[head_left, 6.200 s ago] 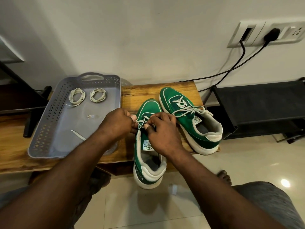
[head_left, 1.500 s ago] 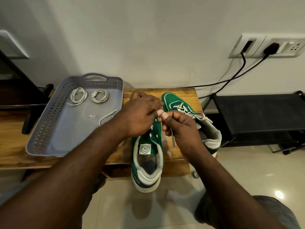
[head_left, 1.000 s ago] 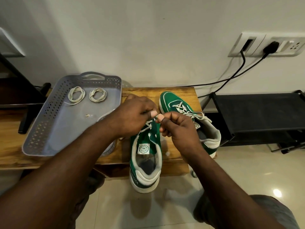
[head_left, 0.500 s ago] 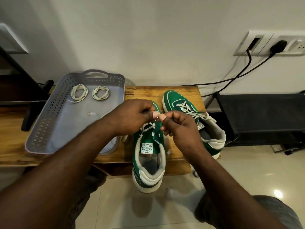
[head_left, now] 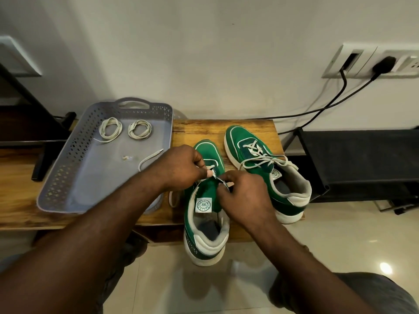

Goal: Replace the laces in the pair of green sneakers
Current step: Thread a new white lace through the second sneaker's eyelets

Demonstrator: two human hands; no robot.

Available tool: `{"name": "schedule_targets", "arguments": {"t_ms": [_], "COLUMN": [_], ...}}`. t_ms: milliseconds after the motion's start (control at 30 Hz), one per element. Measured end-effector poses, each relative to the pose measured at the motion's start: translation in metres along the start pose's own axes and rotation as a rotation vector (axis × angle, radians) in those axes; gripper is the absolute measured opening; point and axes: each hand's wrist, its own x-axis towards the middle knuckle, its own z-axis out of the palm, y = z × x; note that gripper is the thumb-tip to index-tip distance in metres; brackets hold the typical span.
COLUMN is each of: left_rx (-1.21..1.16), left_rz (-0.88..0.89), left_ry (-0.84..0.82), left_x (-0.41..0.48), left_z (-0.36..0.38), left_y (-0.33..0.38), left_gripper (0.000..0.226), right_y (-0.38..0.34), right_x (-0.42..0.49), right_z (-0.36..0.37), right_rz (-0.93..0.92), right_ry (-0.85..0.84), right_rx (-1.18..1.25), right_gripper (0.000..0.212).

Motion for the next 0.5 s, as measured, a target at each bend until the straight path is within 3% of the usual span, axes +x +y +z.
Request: {"name": "schedule_targets", "arguments": {"t_ms": [100,233,500], "left_rx": [0.023,0.013,-0.092], "left_rz": [-0.022,-0.048,-0.093], "left_ry": [-0.013,0.014,0.034], "left_x": [0.001,0.002,0.002], "left_z": [0.008,0.017,0.022], "left_y": [0.002,0.004,0.006], "left_gripper": [0.012,0.011,0.010], "right_y": [0.008,0.012,0.021], "right_x": [0.004,0.006,0.011], "right_z": [-0.001,-0.003,0.001], "right_rz": [0.159,0.368,0.522], "right_ry": [-0.038,-0.094,-0.153], "right_rx": [0.251,0.617,0.884], "right_gripper": [0.013,0.013,0.001]}}
